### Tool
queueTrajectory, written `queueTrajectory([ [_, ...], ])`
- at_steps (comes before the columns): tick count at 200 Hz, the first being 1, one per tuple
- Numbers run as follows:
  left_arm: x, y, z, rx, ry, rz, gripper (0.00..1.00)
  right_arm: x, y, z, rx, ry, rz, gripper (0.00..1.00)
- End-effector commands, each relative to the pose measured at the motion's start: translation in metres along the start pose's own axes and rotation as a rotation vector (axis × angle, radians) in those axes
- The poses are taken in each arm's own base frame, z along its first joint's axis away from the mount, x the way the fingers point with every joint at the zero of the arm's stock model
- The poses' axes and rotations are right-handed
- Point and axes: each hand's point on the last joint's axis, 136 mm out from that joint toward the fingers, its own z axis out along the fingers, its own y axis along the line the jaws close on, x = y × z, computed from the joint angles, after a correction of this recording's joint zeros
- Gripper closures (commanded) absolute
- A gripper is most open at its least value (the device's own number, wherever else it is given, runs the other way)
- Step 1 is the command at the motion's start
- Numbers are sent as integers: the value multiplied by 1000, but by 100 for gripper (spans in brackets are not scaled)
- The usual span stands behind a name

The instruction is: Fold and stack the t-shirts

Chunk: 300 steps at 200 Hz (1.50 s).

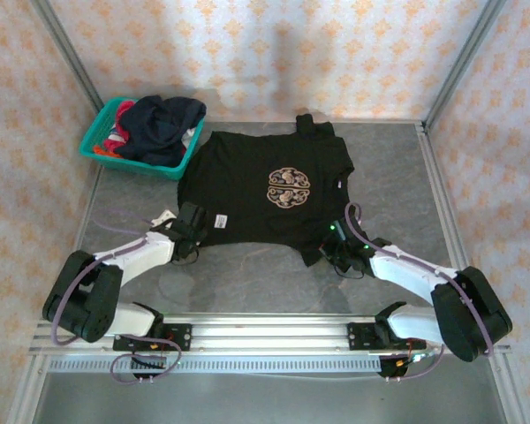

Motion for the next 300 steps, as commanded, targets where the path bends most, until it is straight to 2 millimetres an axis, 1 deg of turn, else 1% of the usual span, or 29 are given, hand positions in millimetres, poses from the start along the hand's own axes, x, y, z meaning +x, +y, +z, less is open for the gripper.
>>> queueTrajectory([
  [1,-3,-7,7,13,-8,-22,51,-7,2,-3,9,-24,-9,100],
  [8,-2,-9,9,18,-3,-27,55,-7,2,-3,6,-27,-7,100],
  [31,0,-13,12,35,6,-30,82,-8,2,-4,6,-31,-6,100],
  [49,-1,-13,12,39,1,-27,100,-8,2,-5,6,-32,-7,100],
  [75,-9,-14,4,66,-34,-41,100,-14,4,-11,13,-63,-23,100],
  [78,-11,-14,2,70,-41,-41,100,-16,8,-16,-7,-77,-28,100],
  [90,-19,-17,-7,86,-67,-39,100,-25,15,-27,-21,-120,-54,100],
  [104,-29,-22,-23,109,-95,-32,100,-35,28,-45,-55,-177,-101,100],
  [115,-38,-28,-38,133,-115,-22,100,-44,41,-64,-90,-230,-144,100],
  [125,-47,-34,-54,154,-136,-11,100,-55,54,-86,-121,-290,-182,100],
  [143,-67,-51,-89,202,-170,14,100,-73,75,-135,-160,-410,-233,100],
  [155,-80,-65,-116,233,-189,42,100,-85,87,-172,-190,-492,-267,100],
  [165,-92,-74,-140,264,-212,54,100,-93,99,-207,-219,-563,-295,100],
  [187,-121,-91,-198,343,-287,72,100,-107,123,-280,-283,-703,-364,100],
  [191,-126,-94,-210,360,-303,76,100,-109,129,-295,-302,-729,-376,100],
  [192,-128,-95,-213,364,-306,77,100,-110,132,-301,-312,-739,-384,100],
  [193,-129,-96,-216,368,-309,79,100,-110,132,-301,-312,-739,-384,100],
  [208,-146,-112,-254,433,-350,93,100,-116,152,-341,-357,-814,-440,100],
  [221,-160,-131,-284,498,-382,111,100,-122,167,-365,-364,-864,-483,100],
  [228,-167,-140,-296,514,-402,123,100,-125,175,-375,-366,-886,-504,100],
  [234,-175,-148,-308,528,-425,130,100,-127,182,-379,-360,-897,-522,100],
  [236,-178,-151,-311,530,-431,132,100,-128,184,-384,-367,-905,-525,100],
  [238,-180,-154,-314,535,-439,136,100,-129,186,-383,-362,-908,-530,100],
  [240,-182,-157,-316,536,-445,139,100,-130,189,-388,-366,-918,-533,100],
  [247,-189,-166,-323,540,-465,149,100,-135,197,-394,-359,-938,-548,100],
  [261,-199,-185,-333,554,-489,165,100,-143,208,-397,-338,-966,-567,100],
  [273,-206,-201,-334,559,-502,173,100,-153,216,-397,-310,-985,-580,100],
  [295,-216,-232,-324,551,-513,195,100,-184,229,-376,-269,-952,-561,100],
  [300,-220,-239,-321,549,-517,199,100,-191,231,-375,-277,-948,-546,100],
])
